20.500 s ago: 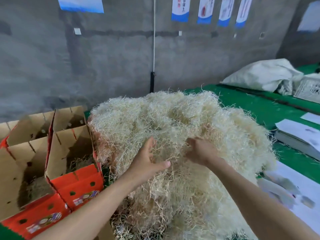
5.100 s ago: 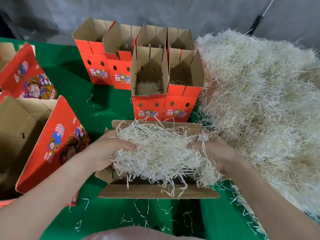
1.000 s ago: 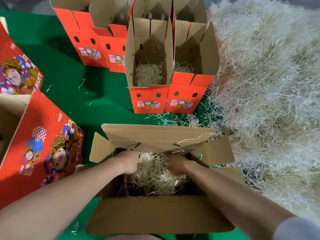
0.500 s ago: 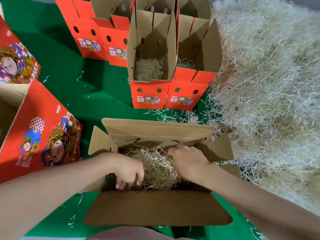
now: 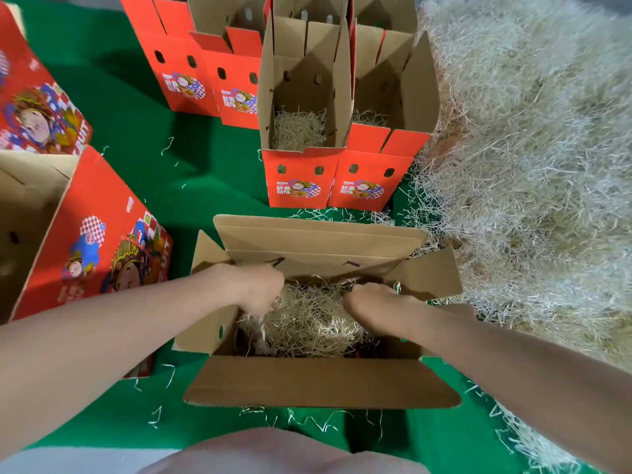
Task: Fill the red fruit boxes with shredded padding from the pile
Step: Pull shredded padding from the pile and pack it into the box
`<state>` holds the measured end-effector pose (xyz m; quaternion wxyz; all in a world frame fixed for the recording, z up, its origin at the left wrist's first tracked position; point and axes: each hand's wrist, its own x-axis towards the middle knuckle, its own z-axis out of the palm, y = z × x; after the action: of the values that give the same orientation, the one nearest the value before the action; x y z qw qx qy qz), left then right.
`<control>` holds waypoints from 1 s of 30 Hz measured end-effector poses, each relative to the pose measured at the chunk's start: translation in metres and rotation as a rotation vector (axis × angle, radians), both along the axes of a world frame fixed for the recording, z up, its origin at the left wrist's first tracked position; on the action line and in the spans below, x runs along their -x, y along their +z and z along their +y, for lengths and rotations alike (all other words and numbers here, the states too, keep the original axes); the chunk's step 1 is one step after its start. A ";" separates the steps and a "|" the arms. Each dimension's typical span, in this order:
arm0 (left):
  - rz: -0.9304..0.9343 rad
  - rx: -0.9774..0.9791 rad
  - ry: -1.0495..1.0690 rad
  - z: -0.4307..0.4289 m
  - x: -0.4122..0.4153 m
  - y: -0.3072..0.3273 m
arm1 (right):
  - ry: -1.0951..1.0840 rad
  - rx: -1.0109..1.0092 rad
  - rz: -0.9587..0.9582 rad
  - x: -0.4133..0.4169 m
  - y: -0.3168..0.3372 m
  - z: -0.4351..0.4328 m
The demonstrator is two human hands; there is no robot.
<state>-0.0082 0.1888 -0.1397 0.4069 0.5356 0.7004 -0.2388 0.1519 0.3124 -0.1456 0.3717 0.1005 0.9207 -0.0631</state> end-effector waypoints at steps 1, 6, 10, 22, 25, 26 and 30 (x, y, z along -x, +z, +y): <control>0.085 -0.081 -0.035 0.004 0.002 0.000 | -0.054 0.108 0.066 0.005 0.003 -0.003; 0.004 0.016 -0.151 0.017 -0.017 -0.020 | 0.054 0.139 -0.166 0.021 -0.016 -0.009; 0.085 0.287 -0.308 0.004 -0.026 -0.042 | 0.335 0.082 -0.529 0.007 -0.041 -0.012; 0.123 0.172 -0.424 -0.009 -0.031 -0.065 | 0.042 0.356 0.067 0.078 -0.050 -0.044; 0.148 0.230 -0.324 -0.017 -0.031 -0.073 | -0.023 0.345 -0.193 0.087 -0.081 -0.053; 0.125 0.223 -0.294 -0.018 -0.031 -0.075 | -0.030 0.339 -0.219 0.087 -0.085 -0.052; -0.015 0.301 -0.184 -0.014 -0.029 -0.071 | 0.016 0.226 -0.051 0.071 -0.099 -0.046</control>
<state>0.0211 0.1748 -0.2106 0.4640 0.5324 0.6017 -0.3732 0.0809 0.2668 -0.2441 0.4043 0.0522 0.8988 -0.1611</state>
